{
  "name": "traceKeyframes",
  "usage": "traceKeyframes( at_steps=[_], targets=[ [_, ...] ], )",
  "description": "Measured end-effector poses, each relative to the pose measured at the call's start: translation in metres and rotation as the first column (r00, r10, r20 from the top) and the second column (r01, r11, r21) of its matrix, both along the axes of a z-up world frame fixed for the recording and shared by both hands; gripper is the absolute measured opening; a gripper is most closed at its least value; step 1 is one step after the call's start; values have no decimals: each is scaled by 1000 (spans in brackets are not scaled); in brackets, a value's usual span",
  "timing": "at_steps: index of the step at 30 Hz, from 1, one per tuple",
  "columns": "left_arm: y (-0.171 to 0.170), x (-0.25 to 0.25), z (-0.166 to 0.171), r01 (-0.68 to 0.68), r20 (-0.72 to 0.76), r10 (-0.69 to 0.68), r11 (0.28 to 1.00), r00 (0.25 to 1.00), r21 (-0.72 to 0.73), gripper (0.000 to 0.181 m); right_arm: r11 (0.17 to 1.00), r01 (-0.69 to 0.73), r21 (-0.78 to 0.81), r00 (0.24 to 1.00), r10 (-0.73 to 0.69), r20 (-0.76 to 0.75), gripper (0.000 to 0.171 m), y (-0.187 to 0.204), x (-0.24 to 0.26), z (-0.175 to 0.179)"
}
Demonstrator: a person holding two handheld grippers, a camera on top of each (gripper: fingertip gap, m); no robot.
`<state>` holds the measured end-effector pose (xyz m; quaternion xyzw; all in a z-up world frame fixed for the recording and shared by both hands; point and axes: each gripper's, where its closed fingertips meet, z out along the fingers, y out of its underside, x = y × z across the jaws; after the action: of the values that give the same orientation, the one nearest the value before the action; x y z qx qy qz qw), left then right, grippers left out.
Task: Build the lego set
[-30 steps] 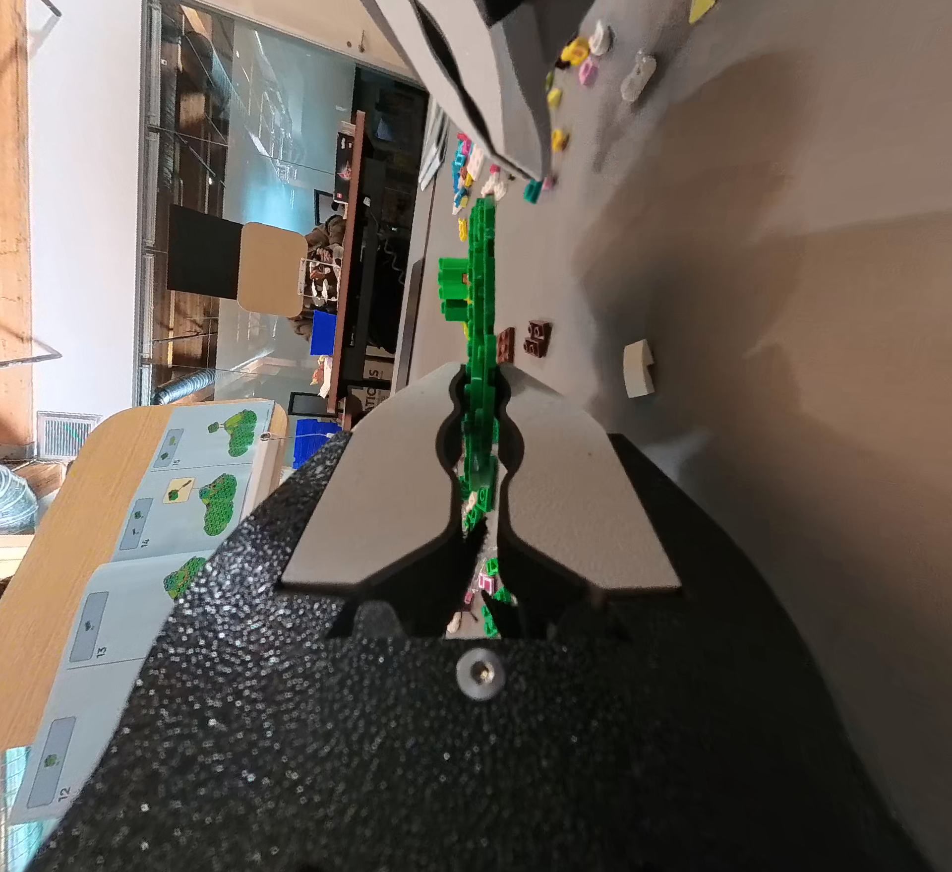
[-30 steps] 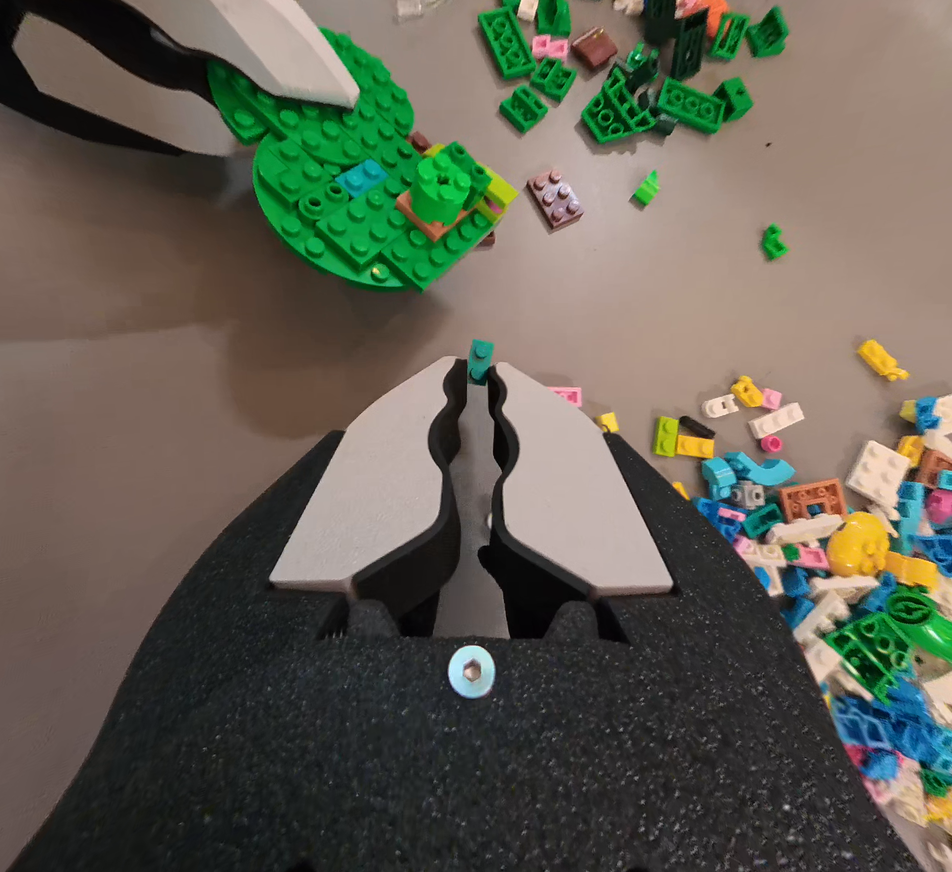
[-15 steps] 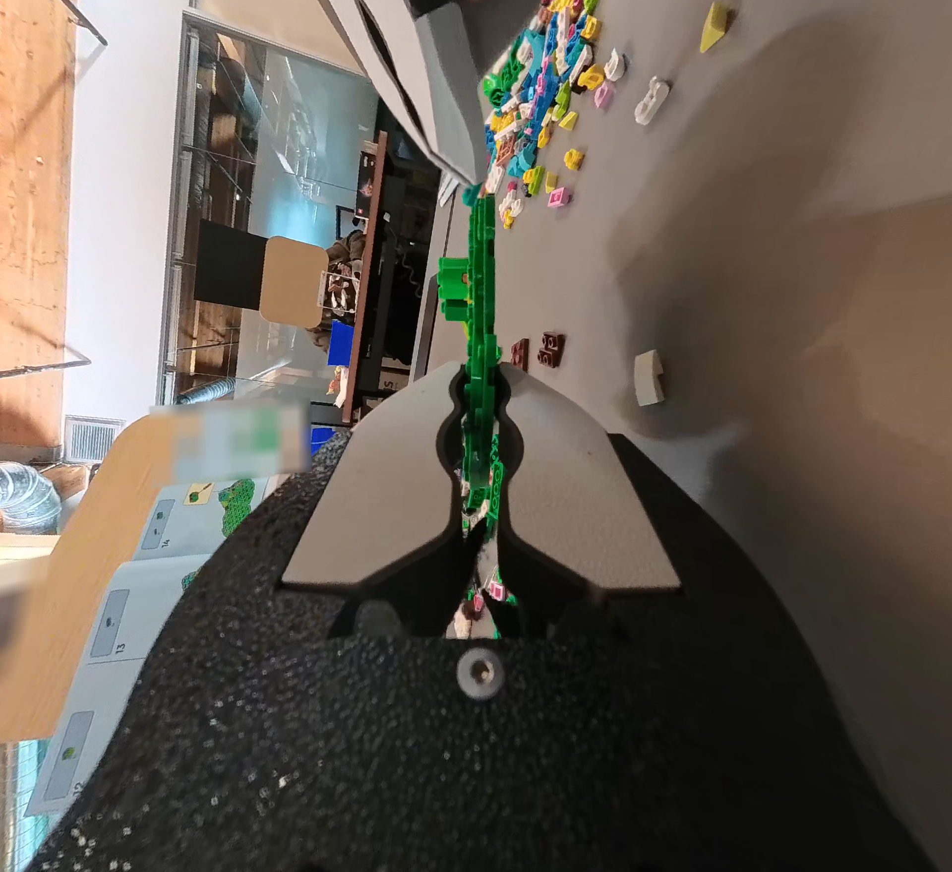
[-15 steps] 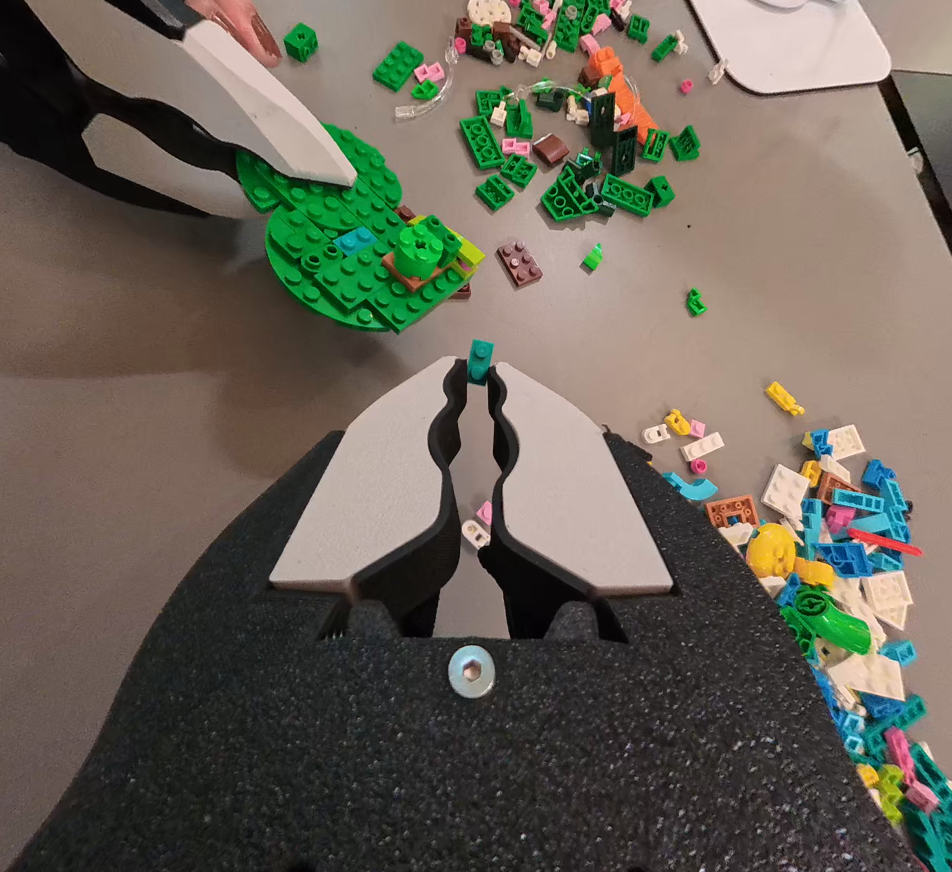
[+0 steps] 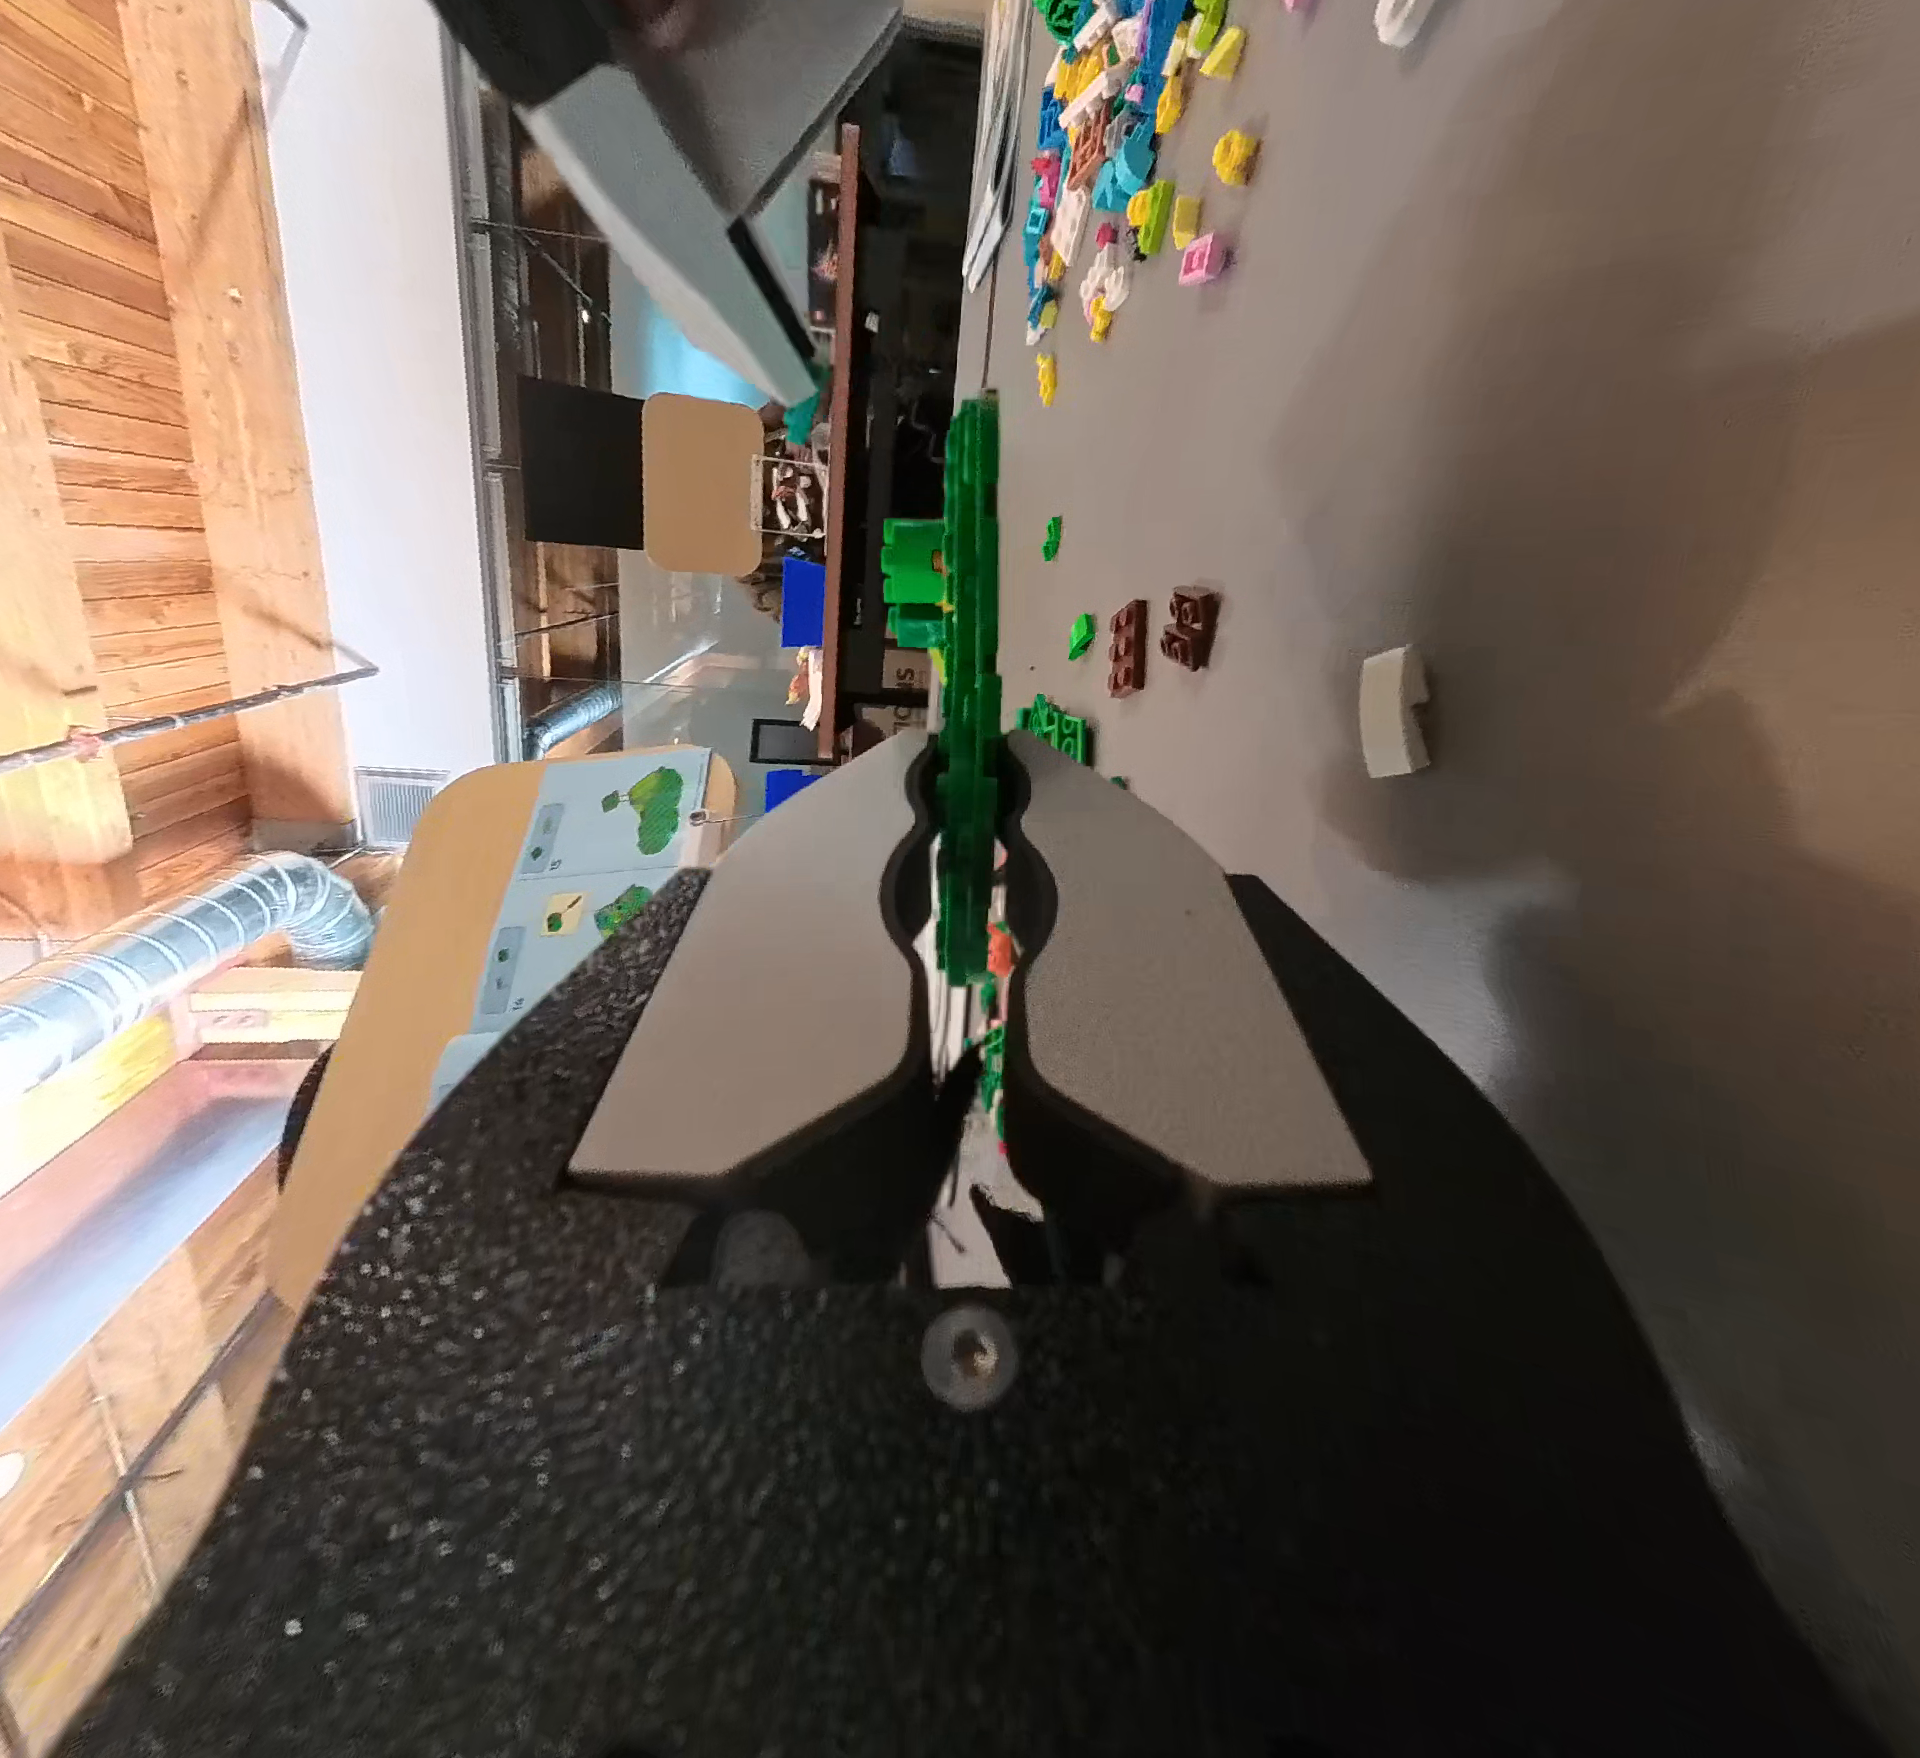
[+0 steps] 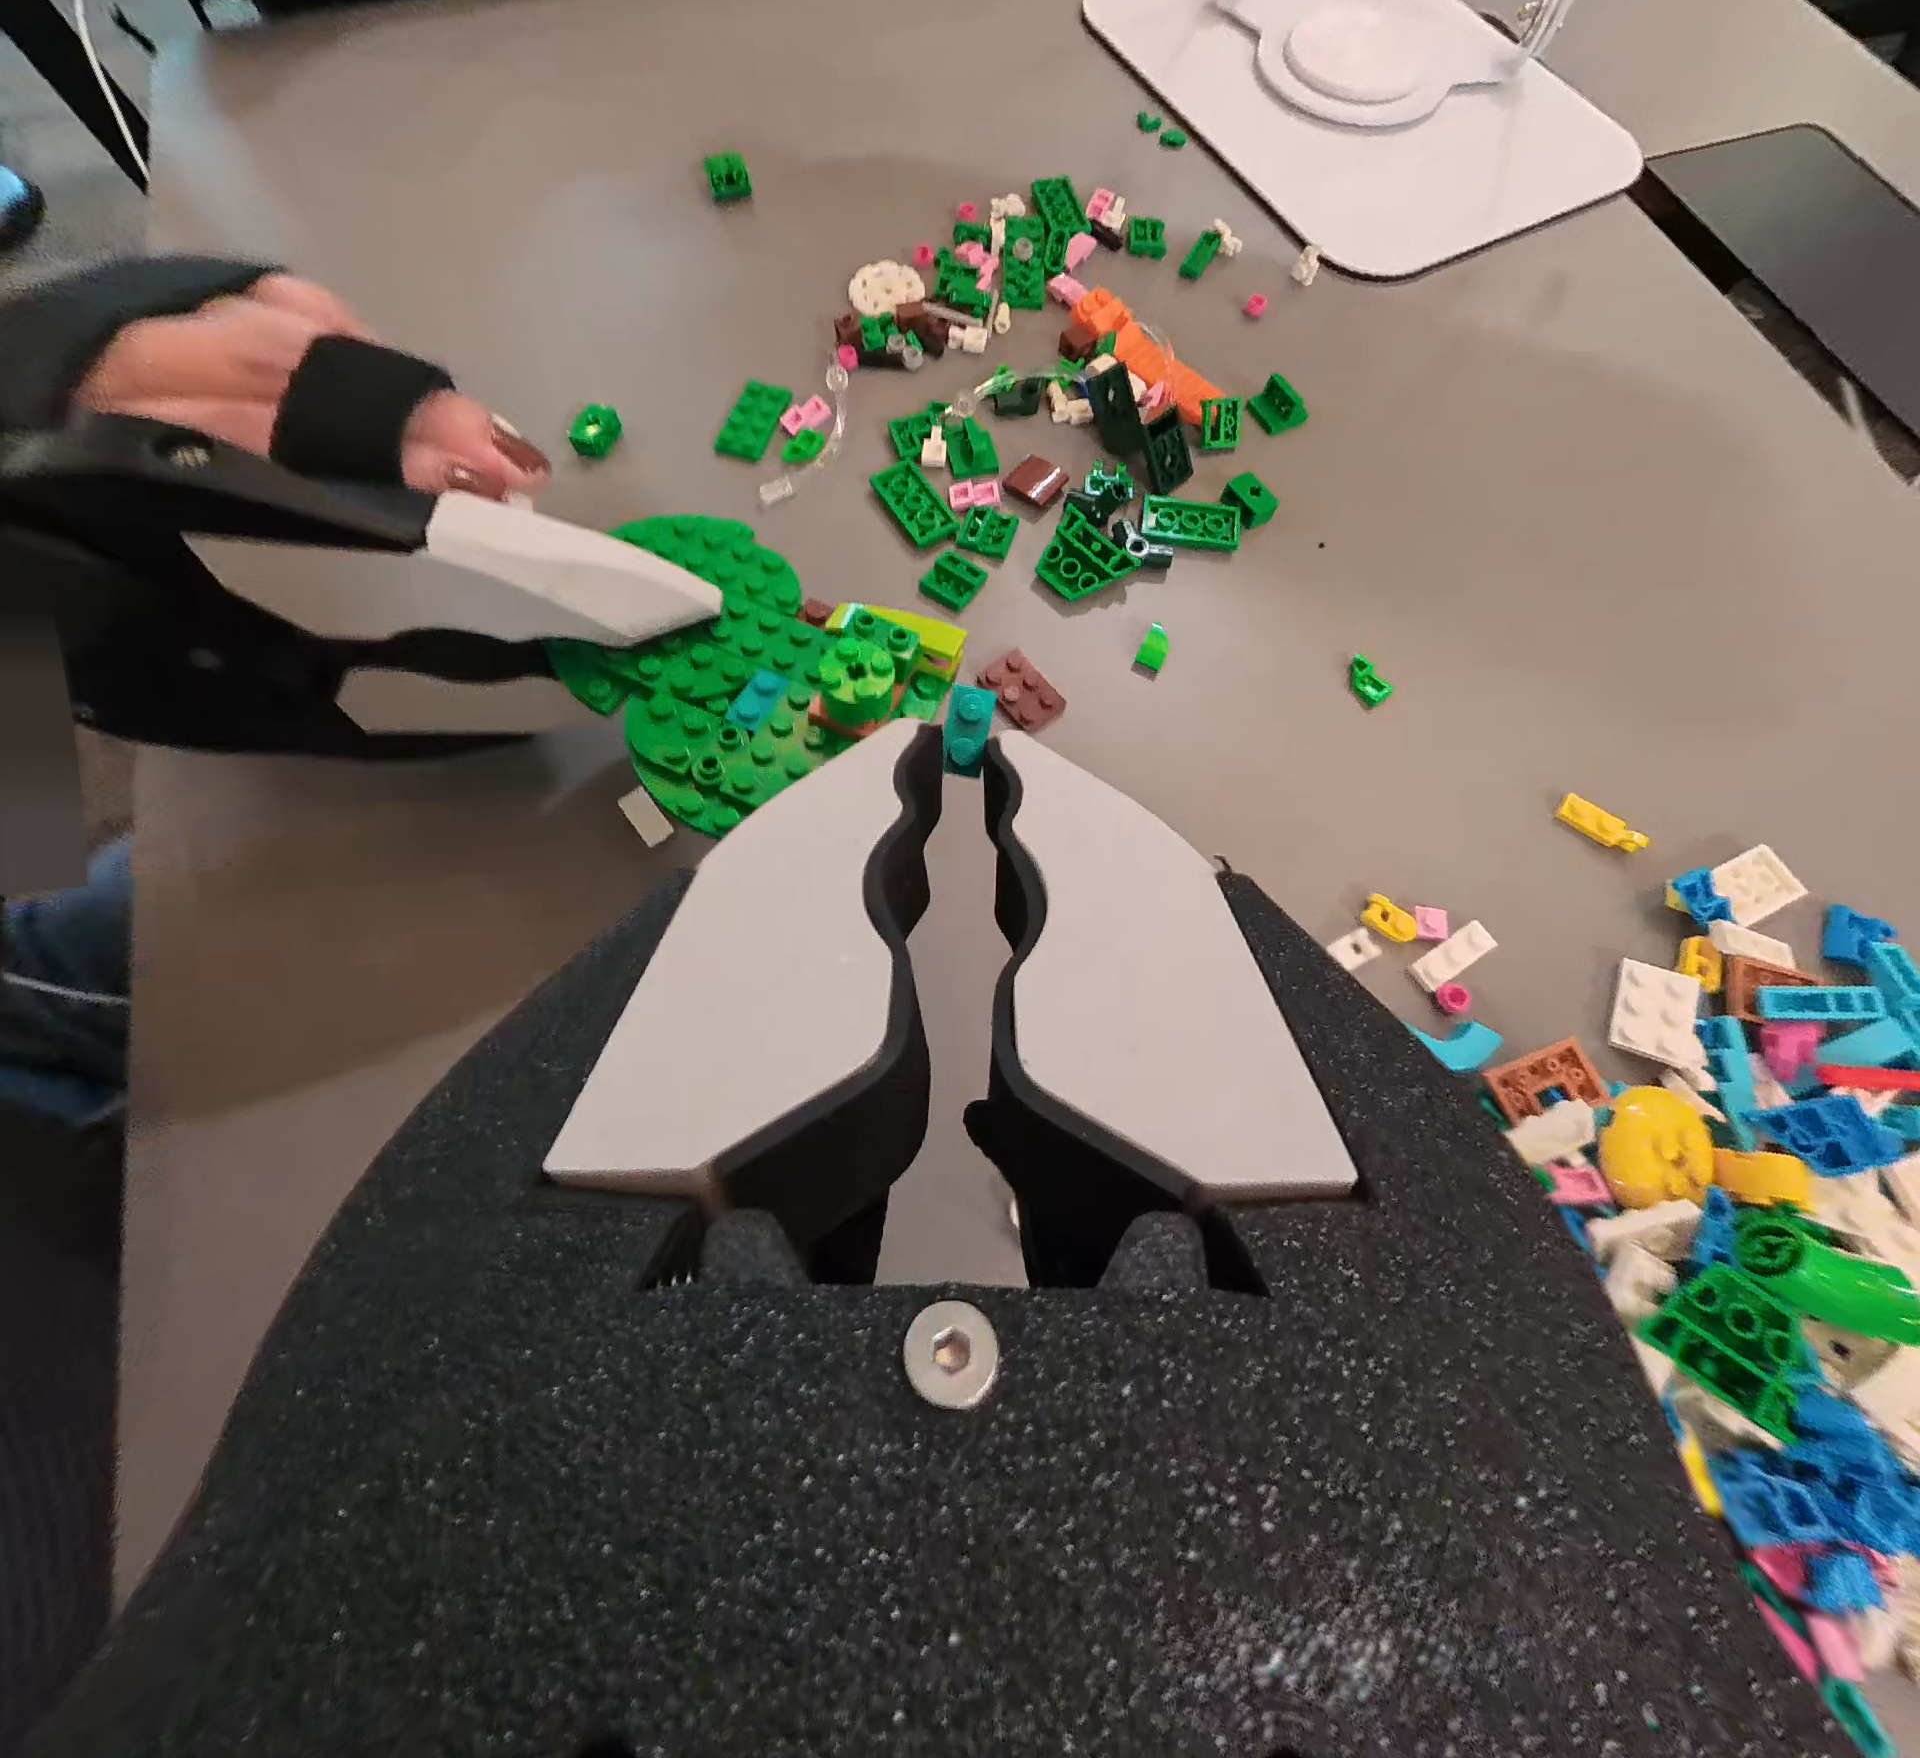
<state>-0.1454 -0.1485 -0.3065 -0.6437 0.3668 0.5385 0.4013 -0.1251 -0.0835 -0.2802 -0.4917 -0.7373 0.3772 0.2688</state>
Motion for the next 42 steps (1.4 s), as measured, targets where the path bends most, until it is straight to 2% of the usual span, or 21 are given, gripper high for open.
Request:
traceKeyframes(
  at_steps=[4,14,23,38,42],
  targets=[
    [0,-1,1,-16,-31,16,1000,999,3,8,997,9,-82,1000,-8,20,7,-9,-6,3],
    [2,1,0,-39,-139,37,999,990,-11,8,997,81,-18,991,-79,105,7,-20,-14,-7],
    [2,2,1,-35,-146,34,999,989,-3,8,994,106,6,981,-105,161,7,-24,-16,-14],
    [3,3,2,-28,-142,29,1000,989,7,8,994,105,11,979,-105,177,16,-25,-13,-14],
    [2,3,3,-23,-124,24,1000,992,13,8,999,39,19,995,-41,91,26,-27,-6,5]
  ],
)
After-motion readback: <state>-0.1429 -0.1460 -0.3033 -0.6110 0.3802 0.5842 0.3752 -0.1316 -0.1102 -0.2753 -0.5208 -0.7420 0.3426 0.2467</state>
